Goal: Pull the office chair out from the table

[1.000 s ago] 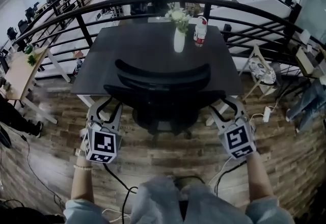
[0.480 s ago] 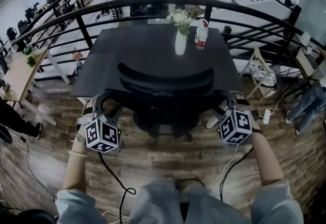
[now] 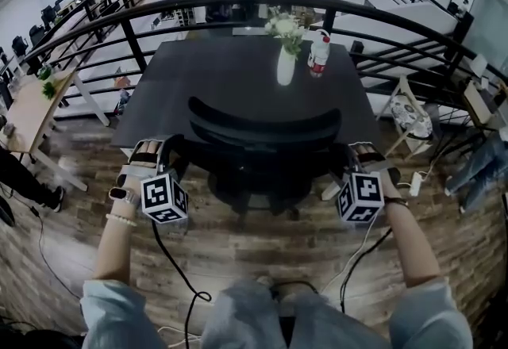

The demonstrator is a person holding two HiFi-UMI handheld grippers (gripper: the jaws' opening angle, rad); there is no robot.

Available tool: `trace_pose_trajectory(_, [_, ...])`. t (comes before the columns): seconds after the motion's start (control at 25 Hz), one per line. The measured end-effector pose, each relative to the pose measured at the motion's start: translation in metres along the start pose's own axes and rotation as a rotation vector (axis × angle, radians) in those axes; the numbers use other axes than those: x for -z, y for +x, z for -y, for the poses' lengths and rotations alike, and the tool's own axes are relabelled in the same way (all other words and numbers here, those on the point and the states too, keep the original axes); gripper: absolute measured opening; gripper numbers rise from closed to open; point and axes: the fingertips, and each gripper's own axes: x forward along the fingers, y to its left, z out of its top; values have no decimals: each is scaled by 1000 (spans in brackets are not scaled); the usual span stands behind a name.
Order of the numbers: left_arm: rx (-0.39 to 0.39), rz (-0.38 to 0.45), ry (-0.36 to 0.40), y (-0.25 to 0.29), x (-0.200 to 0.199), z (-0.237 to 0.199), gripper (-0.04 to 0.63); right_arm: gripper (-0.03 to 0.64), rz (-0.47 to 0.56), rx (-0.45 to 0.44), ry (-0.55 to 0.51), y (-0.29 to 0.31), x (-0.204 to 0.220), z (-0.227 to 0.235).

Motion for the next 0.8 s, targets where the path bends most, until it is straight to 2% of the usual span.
trace_pose_trajectory(0.24, [68, -35, 85, 23, -5, 2, 264, 179, 8, -8, 17, -1, 3, 3])
trace_pose_trajectory(0.36, [69, -66, 116, 33, -1, 5, 245, 179, 11, -7, 29, 0, 3, 3])
trace_pose_trajectory(0.48, [45, -90, 116, 40, -1, 6, 196, 179, 12, -10, 39, 0, 2, 2])
trace_pose_trajectory(0.8, [55, -126, 142, 36, -1, 9, 190, 179, 6, 5, 43, -2, 1, 1])
